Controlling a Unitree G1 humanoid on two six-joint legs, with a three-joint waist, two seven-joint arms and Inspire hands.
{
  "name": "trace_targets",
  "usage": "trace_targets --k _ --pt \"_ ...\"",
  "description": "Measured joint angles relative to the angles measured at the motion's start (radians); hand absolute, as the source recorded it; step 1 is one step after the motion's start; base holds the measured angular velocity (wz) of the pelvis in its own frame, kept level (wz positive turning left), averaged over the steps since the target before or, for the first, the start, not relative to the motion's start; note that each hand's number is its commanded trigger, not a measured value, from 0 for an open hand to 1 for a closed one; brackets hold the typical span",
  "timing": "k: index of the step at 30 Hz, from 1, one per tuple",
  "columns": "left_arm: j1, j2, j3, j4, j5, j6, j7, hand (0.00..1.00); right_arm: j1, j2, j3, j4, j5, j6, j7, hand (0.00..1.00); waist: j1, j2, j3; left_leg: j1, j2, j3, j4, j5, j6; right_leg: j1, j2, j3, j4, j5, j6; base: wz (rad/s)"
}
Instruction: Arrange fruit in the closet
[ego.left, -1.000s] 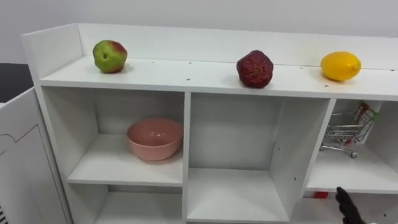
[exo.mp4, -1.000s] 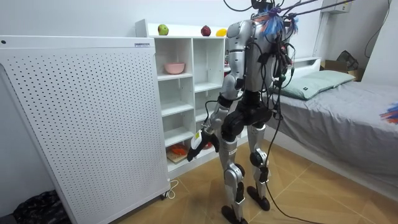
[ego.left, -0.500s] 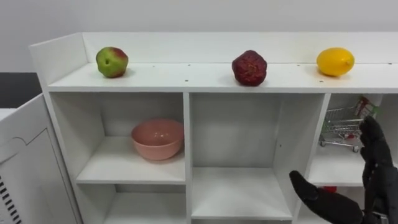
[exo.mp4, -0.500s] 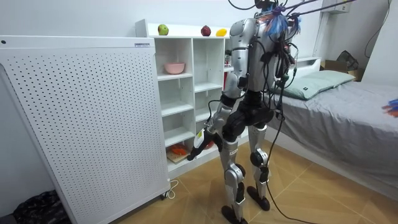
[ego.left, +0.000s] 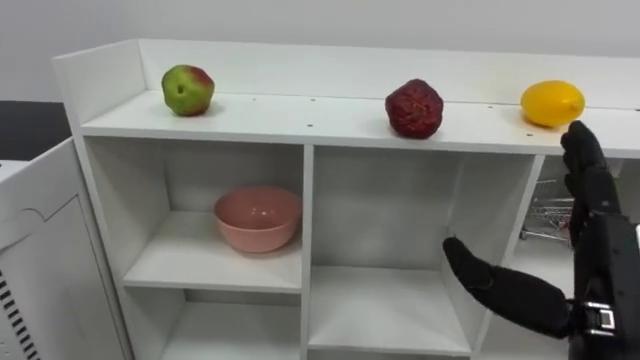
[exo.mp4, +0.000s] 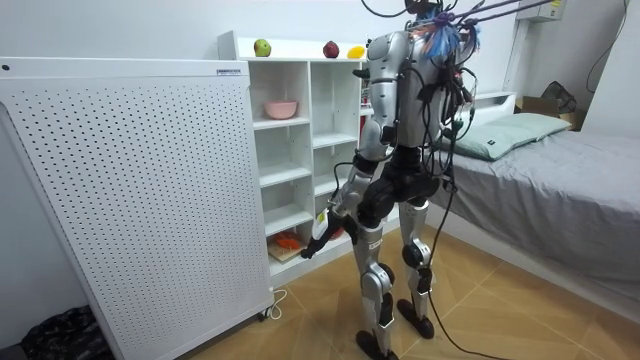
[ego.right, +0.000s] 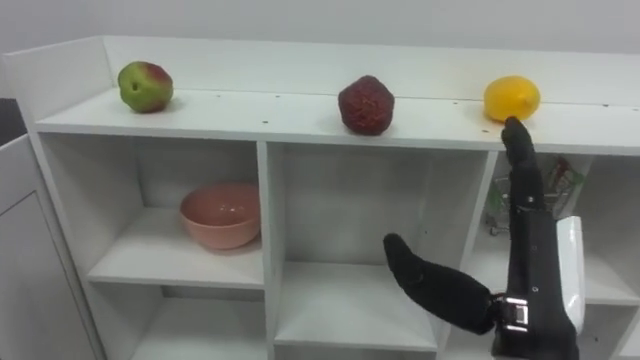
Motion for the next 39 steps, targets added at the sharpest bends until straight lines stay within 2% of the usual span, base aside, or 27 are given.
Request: trace_targets --k 7,10,15,21,25,30,39 --pt "-0.008 0.002 0.000 0.001 0.001 0.017 -0.030 0.00 -0.129 -0.028 -0.017 0.024 0.015 0.000 0.015 0.00 -0.001 -0.004 0.0050 0.003 0.000 -0.018 0.002 0.000 0.000 0.012 0.000 -0.013 -0.002 0.000 0.000 0.06" --pt "-0.011 0.006 0.010 -0.002 0.001 0.017 -0.037 0.00 -0.171 -0.046 -0.052 0.054 0.031 0.002 0.011 0.00 0.001 -0.017 0.0109 -0.006 0.000 -0.028 0.003 0.000 0.000 0.011 0.000 -0.022 -0.003 0.000 0.000 0.10" --pt "-0.009 0.011 0.013 -0.003 0.002 0.017 -0.060 0.00 -0.208 -0.070 -0.089 0.104 0.152 0.002 0.013 0.00 0.008 -0.032 0.0027 -0.009 -0.001 -0.040 0.009 0.000 -0.001 0.011 0.000 -0.024 -0.003 0.000 0.000 0.04" --pt "-0.007 0.023 0.030 -0.018 0.003 0.030 -0.081 0.00 -0.310 -0.082 -0.121 0.187 0.234 0.020 0.007 0.00 0.007 -0.036 0.0035 -0.009 -0.001 -0.041 0.009 0.003 -0.001 0.010 0.000 -0.024 -0.003 0.000 0.000 0.00" --pt "-0.005 0.027 0.033 -0.018 0.021 0.051 -0.098 0.00 -0.324 -0.095 -0.122 0.200 0.236 0.023 0.013 0.00 0.013 -0.042 0.0038 -0.009 -0.001 -0.042 0.009 0.005 -0.002 0.012 0.000 -0.025 -0.002 0.000 0.000 0.00" --pt "-0.007 0.027 0.033 -0.017 0.019 0.065 -0.101 0.00 -0.325 -0.136 -0.120 0.242 0.337 0.064 0.055 0.00 0.028 -0.046 0.0041 -0.008 -0.003 -0.042 0.011 0.006 0.000 0.012 -0.003 -0.024 -0.001 0.000 0.000 0.00" --pt "-0.008 0.031 0.034 -0.018 0.020 0.079 -0.141 0.00 -0.329 -0.152 -0.118 0.281 0.359 0.097 0.152 0.00 0.029 -0.040 0.0074 -0.016 -0.004 -0.051 0.009 0.007 0.000 0.008 -0.005 -0.042 -0.001 0.000 0.000 0.02"
